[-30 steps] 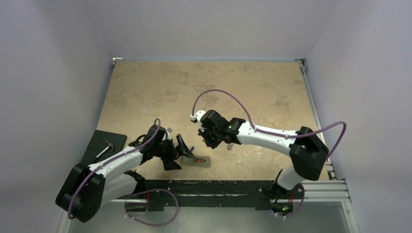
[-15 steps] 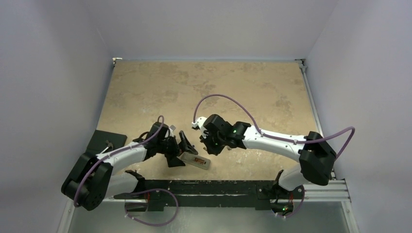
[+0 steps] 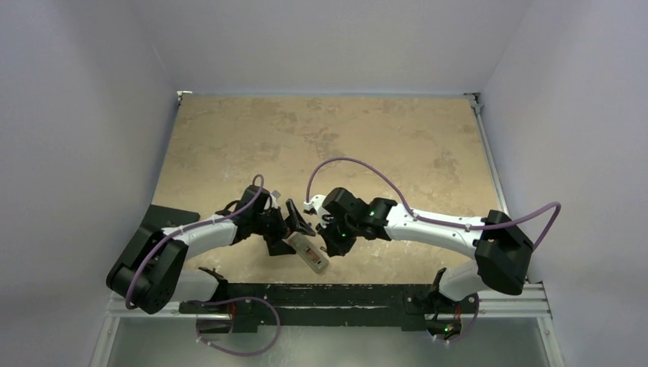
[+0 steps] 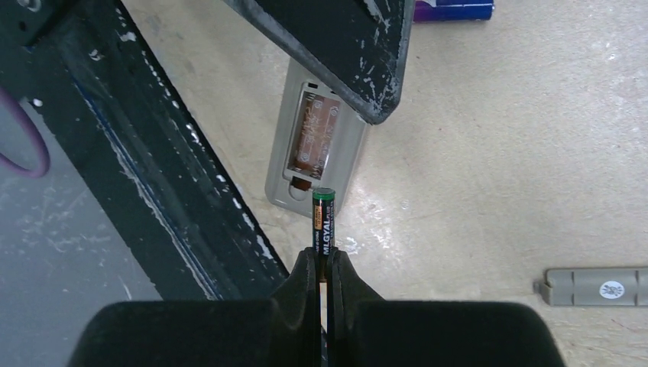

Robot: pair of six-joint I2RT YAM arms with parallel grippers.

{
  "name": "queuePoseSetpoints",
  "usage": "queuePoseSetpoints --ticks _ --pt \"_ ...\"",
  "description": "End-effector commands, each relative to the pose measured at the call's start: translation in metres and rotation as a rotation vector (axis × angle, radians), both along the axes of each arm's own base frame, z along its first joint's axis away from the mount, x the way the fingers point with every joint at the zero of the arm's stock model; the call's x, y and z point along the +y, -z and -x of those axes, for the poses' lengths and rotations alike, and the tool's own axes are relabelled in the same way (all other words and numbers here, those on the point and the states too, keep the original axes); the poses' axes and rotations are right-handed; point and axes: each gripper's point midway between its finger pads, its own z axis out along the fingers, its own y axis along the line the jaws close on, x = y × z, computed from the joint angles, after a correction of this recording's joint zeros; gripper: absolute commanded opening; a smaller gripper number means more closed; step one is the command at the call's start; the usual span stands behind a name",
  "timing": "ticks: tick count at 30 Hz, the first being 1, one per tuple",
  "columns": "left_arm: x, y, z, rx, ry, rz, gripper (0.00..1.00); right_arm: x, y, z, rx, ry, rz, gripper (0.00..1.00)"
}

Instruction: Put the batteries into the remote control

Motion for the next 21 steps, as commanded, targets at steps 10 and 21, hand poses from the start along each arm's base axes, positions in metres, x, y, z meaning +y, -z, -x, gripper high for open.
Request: queuePoseSetpoints --ticks 10,21 --pt "0.03 0.006 -0.009 -0.135 -0.006 -0.202 0.97 0.024 0.0 0.01 0.141 0.127 -0.075 0.0" --pt "0.047 -0.003 -0.002 -0.185 -0.013 -0.264 0.95 0.036 0.006 0.014 0.213 0.172 -0.07 0.0"
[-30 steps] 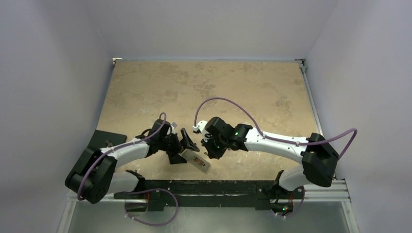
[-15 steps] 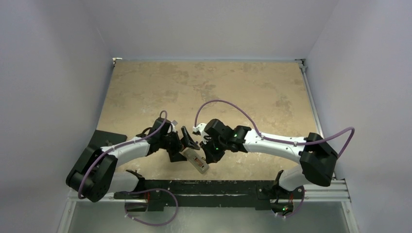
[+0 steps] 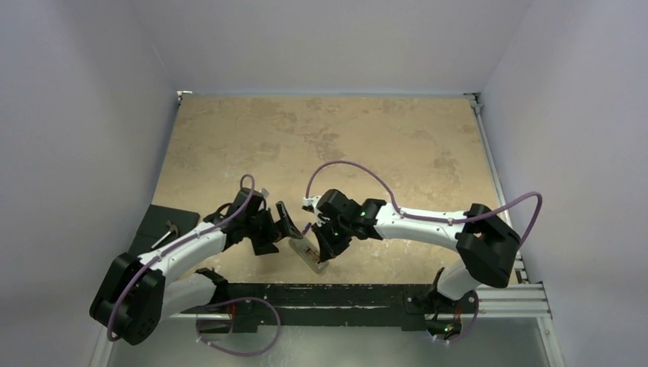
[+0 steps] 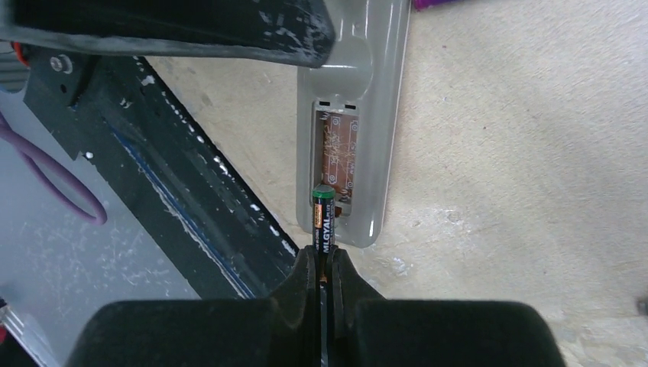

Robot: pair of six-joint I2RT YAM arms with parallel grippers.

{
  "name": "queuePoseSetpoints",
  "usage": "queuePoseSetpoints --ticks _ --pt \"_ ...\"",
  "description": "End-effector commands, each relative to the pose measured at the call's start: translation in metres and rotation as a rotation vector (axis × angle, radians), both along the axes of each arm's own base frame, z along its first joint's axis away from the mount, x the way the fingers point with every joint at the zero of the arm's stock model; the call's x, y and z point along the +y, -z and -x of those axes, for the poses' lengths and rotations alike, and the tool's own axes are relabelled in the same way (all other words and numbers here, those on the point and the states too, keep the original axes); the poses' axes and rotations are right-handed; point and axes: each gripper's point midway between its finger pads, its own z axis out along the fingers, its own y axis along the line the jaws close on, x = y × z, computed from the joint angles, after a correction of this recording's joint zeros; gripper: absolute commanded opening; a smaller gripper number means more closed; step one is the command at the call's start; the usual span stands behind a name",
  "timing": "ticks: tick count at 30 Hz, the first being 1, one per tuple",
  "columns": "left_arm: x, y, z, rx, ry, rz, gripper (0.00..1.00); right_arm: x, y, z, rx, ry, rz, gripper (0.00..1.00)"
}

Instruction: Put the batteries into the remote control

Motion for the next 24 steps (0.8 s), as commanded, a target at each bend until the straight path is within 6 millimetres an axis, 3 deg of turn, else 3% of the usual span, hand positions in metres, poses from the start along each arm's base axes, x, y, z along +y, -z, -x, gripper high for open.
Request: queuePoseSetpoints --ticks 1,24 --pt "0.009 -0.005 -0.003 -0.047 0.012 -0.053 0.95 0.014 -0.005 0.004 0.038 0.012 -0.027 0.0" --pt "0.01 -0.012 0.001 -0.082 0.06 -0.049 0.95 0.028 0.003 0.005 0.062 0.058 0.024 0.03"
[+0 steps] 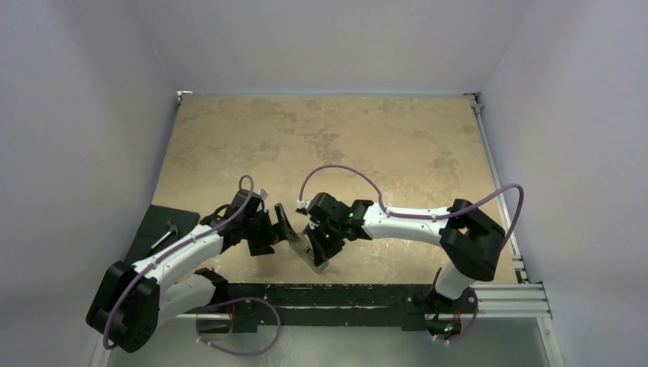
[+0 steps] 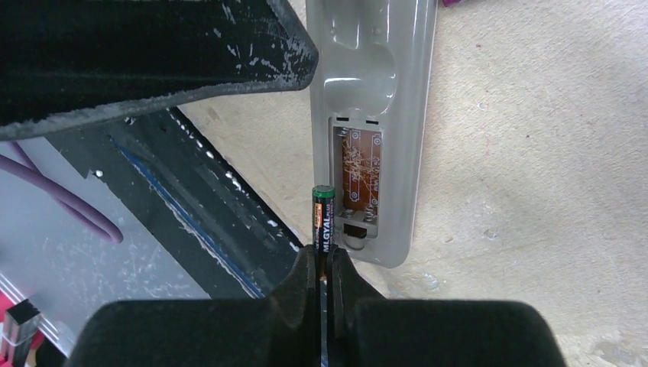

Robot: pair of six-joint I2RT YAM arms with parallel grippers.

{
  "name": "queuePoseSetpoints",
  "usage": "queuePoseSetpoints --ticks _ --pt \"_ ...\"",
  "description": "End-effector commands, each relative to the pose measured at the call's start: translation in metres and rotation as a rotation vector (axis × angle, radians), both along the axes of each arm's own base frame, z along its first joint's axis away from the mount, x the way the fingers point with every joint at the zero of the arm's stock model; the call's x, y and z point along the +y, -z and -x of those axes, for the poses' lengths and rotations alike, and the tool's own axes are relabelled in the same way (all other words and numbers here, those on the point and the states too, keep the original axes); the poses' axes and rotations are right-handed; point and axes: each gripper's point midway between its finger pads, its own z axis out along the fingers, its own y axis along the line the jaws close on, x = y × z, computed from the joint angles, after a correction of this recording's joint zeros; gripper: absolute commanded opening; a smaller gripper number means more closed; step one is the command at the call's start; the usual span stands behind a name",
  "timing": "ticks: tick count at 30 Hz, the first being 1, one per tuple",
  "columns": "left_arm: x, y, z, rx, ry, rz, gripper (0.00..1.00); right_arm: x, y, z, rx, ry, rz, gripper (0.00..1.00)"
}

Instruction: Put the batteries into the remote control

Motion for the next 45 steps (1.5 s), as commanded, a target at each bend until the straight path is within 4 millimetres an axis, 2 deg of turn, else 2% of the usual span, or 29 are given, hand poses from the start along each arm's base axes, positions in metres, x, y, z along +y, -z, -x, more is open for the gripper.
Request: queuePoseSetpoints --ticks 1,19,45 --pt "-0.003 -0.012 -0.006 -0.046 0.022 0.012 0.95 0.013 -0.012 -0.006 -0.019 0.013 -0.024 0.03" --pt "-0.004 -0.01 -0.005 -0.045 0.03 0.022 0.95 0.012 -0.002 -0.013 -0.036 0.025 0.025 0.09" --pt "-0.008 -0.005 -0.006 -0.036 0.045 0.031 0.95 0.015 0.003 -0.015 -0.041 0.002 0.056 0.24"
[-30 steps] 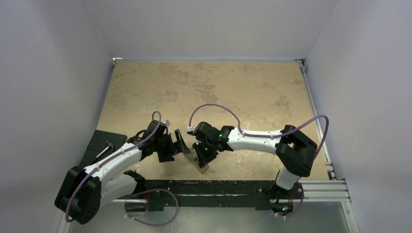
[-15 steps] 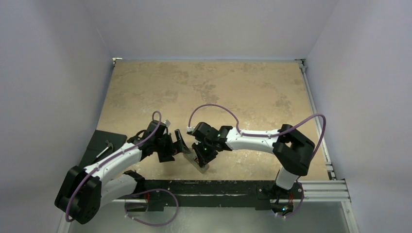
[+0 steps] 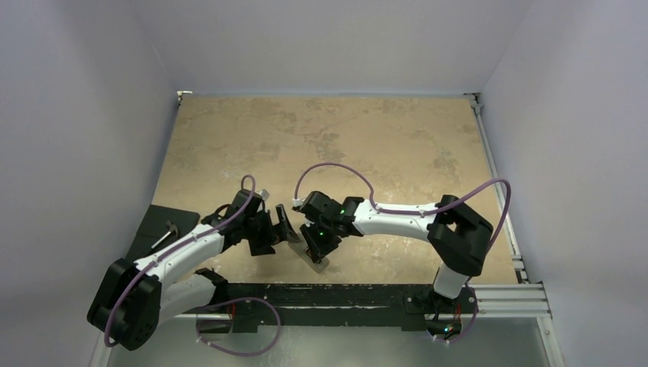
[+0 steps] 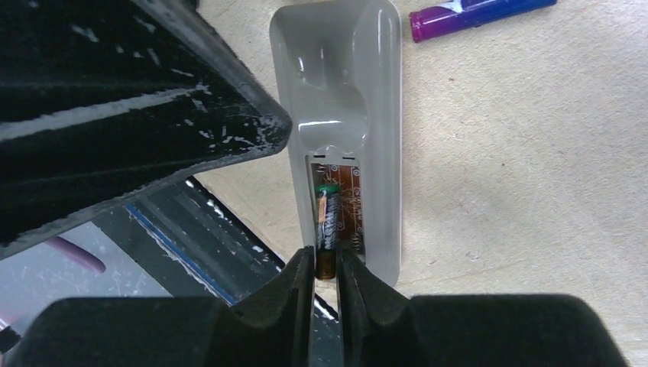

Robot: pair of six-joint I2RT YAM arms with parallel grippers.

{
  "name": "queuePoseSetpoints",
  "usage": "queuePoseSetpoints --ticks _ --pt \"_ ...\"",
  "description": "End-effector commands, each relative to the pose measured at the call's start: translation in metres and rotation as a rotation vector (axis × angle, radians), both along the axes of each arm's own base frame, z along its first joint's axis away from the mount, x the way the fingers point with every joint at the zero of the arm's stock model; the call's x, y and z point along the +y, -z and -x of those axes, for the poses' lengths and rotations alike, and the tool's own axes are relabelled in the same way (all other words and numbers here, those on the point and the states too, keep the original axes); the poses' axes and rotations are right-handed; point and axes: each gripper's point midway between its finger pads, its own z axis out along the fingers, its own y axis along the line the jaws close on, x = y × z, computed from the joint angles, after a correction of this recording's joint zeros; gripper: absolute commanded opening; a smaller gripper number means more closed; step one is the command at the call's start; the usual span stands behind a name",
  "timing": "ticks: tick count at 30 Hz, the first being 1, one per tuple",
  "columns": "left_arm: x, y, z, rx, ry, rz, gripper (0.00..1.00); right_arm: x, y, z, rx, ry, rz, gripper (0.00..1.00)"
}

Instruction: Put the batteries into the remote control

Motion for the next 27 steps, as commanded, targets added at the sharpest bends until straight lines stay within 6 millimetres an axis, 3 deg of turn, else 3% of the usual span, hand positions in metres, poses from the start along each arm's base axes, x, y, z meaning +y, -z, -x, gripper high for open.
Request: queuePoseSetpoints --ticks 1,27 --pt "-0.006 -0.006 -0.007 -0.035 0.018 0.024 0.95 0.009 -0.007 -0.002 -0.021 -0.025 -0.006 0.24" --pt "-0.005 -0.004 -0.006 -0.034 0.014 0.026 0.95 0.013 -0.016 -0.01 -0.09 -0.013 0.001 0.35"
